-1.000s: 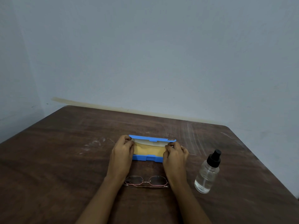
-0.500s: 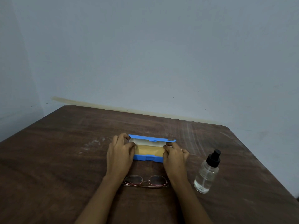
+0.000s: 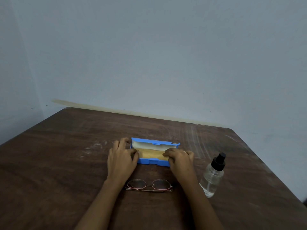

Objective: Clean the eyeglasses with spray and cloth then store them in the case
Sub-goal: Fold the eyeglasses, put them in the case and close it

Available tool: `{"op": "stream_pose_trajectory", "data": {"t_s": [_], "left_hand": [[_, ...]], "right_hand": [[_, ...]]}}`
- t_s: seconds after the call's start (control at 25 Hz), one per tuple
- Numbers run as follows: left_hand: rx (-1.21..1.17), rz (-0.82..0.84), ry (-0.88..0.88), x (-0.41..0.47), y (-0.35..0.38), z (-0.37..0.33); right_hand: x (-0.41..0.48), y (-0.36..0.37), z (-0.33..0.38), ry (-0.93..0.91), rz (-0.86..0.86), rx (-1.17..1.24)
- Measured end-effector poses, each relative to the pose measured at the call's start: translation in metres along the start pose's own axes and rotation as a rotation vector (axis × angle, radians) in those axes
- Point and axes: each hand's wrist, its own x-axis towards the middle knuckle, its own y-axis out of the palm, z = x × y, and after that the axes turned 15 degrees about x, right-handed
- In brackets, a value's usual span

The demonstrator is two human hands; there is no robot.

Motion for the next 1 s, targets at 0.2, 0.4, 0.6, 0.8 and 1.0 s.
{"op": "stream_pose_trajectory", "data": {"t_s": [0.2,0.4,0.6,0.8,1.0], "left_hand": [[-0.007,0.016,-0.002,0.001,0.002,0.002],[-0.05,0.01,0.012,0.0,0.001,0.002],[0.003,0.045,0.019,0.0,0.005,0.004],[0.009,0.047,0.024,0.002,0.007,0.004],[-0.014,0.081,0.03,0.003,0.007,0.004]], "right_hand": [[0.001,-0.003,-0.004,-0.028,0.049,-0.014],[0.0,-0.001,-0.005,-0.017,0.075,-0.03],[0.001,0.003,-0.008,-0.027,0.099,-0.074],[0.002,0.004,-0.01,-0.054,0.085,-0.1],[0.004,0.001,-0.011,-0.091,0.176,-0.139]]}}
